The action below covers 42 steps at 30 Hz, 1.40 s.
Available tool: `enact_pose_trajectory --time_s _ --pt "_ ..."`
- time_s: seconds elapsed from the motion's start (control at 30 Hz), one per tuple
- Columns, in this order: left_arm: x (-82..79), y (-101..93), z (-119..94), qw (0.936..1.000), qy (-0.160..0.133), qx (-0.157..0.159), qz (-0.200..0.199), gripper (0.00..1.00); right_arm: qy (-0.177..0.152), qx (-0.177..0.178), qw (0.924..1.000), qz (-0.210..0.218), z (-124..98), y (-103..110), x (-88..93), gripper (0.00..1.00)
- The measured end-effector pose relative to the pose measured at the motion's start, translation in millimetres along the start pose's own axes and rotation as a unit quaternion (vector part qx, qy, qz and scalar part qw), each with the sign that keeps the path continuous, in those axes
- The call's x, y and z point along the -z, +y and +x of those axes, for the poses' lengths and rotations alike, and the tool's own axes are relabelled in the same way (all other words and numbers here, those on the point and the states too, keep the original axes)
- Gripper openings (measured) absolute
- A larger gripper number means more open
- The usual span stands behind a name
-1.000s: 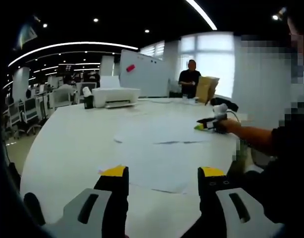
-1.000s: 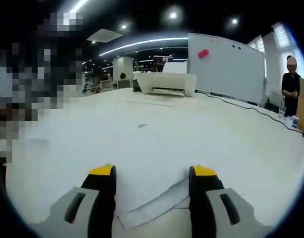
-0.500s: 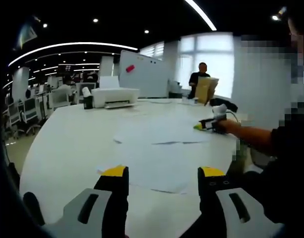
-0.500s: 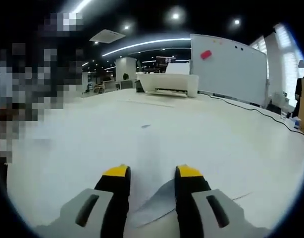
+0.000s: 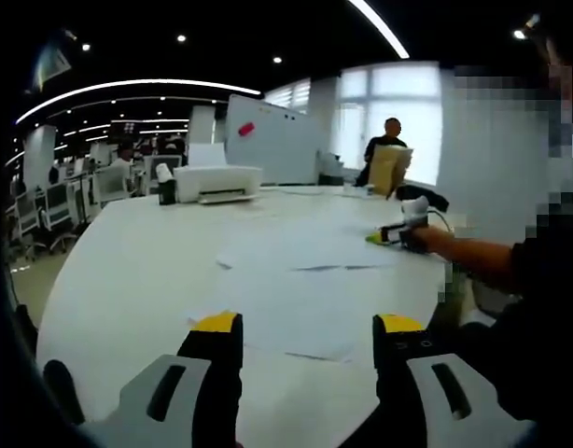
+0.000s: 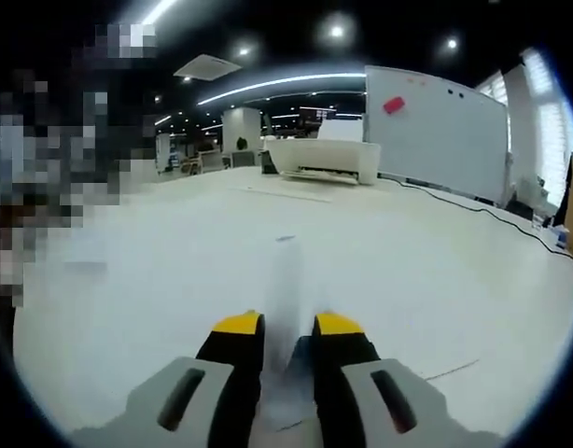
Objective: Organize the stack of printing papers by aligning and flattening the scattered papers on the table
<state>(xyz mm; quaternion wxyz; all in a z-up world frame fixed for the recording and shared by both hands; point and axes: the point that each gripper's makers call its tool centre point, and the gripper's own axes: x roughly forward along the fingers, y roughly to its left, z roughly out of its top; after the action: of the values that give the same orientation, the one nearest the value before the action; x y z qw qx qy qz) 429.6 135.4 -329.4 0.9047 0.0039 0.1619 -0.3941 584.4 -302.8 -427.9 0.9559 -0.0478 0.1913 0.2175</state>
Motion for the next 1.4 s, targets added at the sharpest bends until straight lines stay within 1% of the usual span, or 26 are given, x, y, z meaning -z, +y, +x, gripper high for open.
enact_pose_trajectory --time_s 0.13,0.33,0.53,0.73,0.77,0.83,0.97,1.07,1.17,1.4 --pt "-0.3 -1.1 0.0 1.0 -0.001 0.002 0.001 0.59 0.001 -0.008 0.9999 -0.013 -0.3 5.0 0.1 0.07" --pt "-3.3 -0.1 -0.8 1.0 -0.003 0.001 0.002 0.59 -0.001 0.0 0.9995 -0.031 -0.2 6.0 0.1 0.07" --pt "-4.5 -2.2 0.4 1.0 -0.002 0.003 0.004 0.59 -0.002 0.002 0.9988 -0.049 -2.5 12.5 -2.0 0.02" --pt "-6.2 -1.3 -1.0 1.0 -0.004 0.0 0.004 0.59 -0.045 -0.001 0.9985 -0.03 -14.6 12.9 -18.8 0.0" --pt "-6.2 -1.2 -1.0 1.0 -0.004 0.0 0.004 0.59 -0.047 0.0 0.9984 -0.03 -15.4 12.9 -19.6 0.0" --pt "-5.8 -1.8 -0.3 1.0 -0.002 0.0 0.005 0.59 -0.068 0.002 0.9972 -0.032 -22.4 14.9 -28.7 0.0" --pt "-5.4 -4.5 1.9 1.0 -0.001 0.004 0.005 0.59 -0.105 -0.005 0.9941 -0.026 -34.4 19.6 -46.3 0.0" --pt "-5.7 -4.7 2.7 1.0 -0.002 0.005 0.005 0.59 -0.12 -0.003 0.9925 -0.021 -41.4 18.9 -54.6 0.0" --pt "-6.2 -4.8 3.5 1.0 -0.005 0.007 0.004 0.6 -0.139 -0.004 0.9903 -0.008 -49.5 17.6 -63.6 0.0" --pt "-5.3 -7.5 5.8 0.9999 -0.005 0.012 0.002 0.6 -0.163 -0.008 0.9865 0.007 -62.4 16.1 -74.5 0.0"
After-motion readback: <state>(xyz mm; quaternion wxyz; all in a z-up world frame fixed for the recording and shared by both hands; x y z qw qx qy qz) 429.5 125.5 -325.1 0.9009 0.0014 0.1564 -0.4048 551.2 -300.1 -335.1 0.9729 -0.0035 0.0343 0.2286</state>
